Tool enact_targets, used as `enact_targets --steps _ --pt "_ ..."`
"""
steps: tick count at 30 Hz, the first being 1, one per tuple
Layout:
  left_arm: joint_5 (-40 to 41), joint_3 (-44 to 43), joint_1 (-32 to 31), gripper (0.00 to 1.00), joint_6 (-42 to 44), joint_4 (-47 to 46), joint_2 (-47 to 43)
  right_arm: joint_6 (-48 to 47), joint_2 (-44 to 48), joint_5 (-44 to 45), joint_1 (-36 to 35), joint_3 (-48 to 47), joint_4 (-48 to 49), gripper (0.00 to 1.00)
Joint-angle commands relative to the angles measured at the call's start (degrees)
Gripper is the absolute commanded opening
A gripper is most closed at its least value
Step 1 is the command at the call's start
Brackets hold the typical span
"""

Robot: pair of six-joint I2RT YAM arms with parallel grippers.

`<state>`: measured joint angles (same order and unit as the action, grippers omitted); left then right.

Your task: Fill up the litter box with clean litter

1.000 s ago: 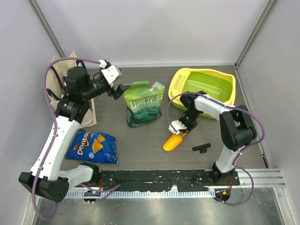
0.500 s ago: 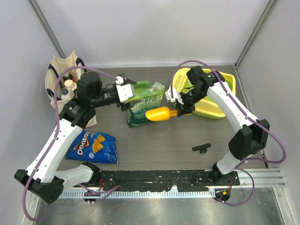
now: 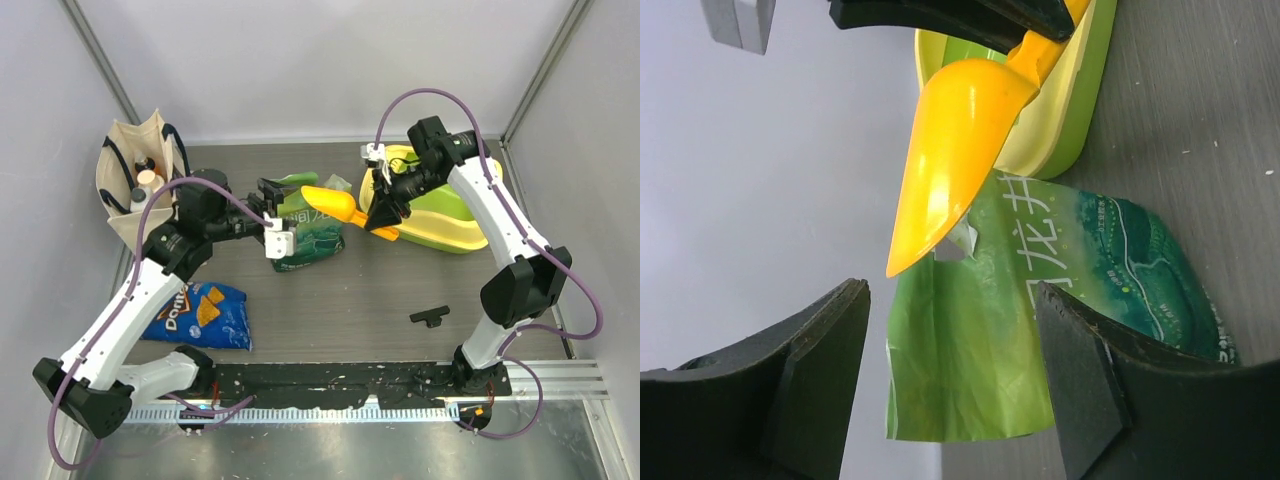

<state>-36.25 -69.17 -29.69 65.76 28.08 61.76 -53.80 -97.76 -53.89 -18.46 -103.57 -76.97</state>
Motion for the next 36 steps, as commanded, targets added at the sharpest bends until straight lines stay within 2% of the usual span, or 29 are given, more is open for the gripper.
enact_targets --steps 1,4,12,17,21,23,26,27,28,29,31,32,33,34,35,36 --pt "-2.33 -0.27 -0.10 0.70 6.75 -5.02 0.82 2.47 0.73 -4.38 -0.44 -2.16 -9.16 0.02" --pt "-4.00 2.45 -0.10 0.68 8.51 -9.86 0.91 2.56 0.64 -4.38 -0.70 -2.25 -9.16 0.01" --pt "-5.85 4.57 -0.19 0.60 17.12 -15.15 4.15 2.47 0.29 -3.24 -2.37 -2.60 -9.16 0.01" --pt "-6.55 5.88 -0.80 0.51 23.00 -19.45 6.35 2.65 0.11 -3.15 -2.81 -2.60 -9.16 0.02" --pt "-6.73 6.15 -1.42 0.35 24.42 -21.04 7.41 3.09 -0.15 -3.06 -2.90 -2.78 -9.16 0.01" --pt "-6.73 6.50 -1.51 0.31 24.42 -21.04 7.24 3.70 -0.59 -2.80 -2.81 -2.95 -9.16 0.02" --pt "-6.47 6.94 -1.42 0.17 24.16 -20.26 6.62 4.49 -1.21 -2.89 -2.81 -3.57 -9.08 0.01" --pt "-6.20 6.94 -1.51 0.06 23.46 -19.21 6.45 5.54 -1.47 -2.80 -2.81 -3.83 -8.64 0.02" --pt "-5.85 6.94 -1.51 0.01 22.67 -18.94 6.36 9.81 -1.56 -2.45 -2.81 -4.70 -6.20 0.06" --pt "-5.59 6.94 -1.42 0.00 21.36 -18.67 5.92 11.86 -1.82 -1.93 -2.64 -5.23 -4.78 0.22" --pt "-4.10 6.59 -1.51 0.00 15.22 -18.67 5.48 15.29 -2.17 -2.36 -1.32 -8.82 -1.19 0.35" --pt "-3.13 6.15 -1.51 0.00 12.49 -18.41 5.22 19.05 -2.35 -3.41 -0.36 -10.32 0.23 0.47" --pt "-2.26 5.54 -1.42 0.00 9.68 -17.62 5.04 22.22 -2.35 -3.76 0.61 -11.82 2.15 0.52" --pt "0.10 3.79 -1.42 0.00 2.34 -16.83 5.04 25.29 -2.27 -4.29 3.14 -14.35 7.57 0.56" --pt "1.08 2.64 -1.42 0.00 -1.12 -15.87 5.39 32.28 -2.00 -4.99 4.47 -15.25 10.93 0.63" --pt "1.96 1.24 -1.51 0.00 -4.99 -13.07 5.65 36.10 -0.78 -4.91 5.79 -15.61 14.97 0.65"
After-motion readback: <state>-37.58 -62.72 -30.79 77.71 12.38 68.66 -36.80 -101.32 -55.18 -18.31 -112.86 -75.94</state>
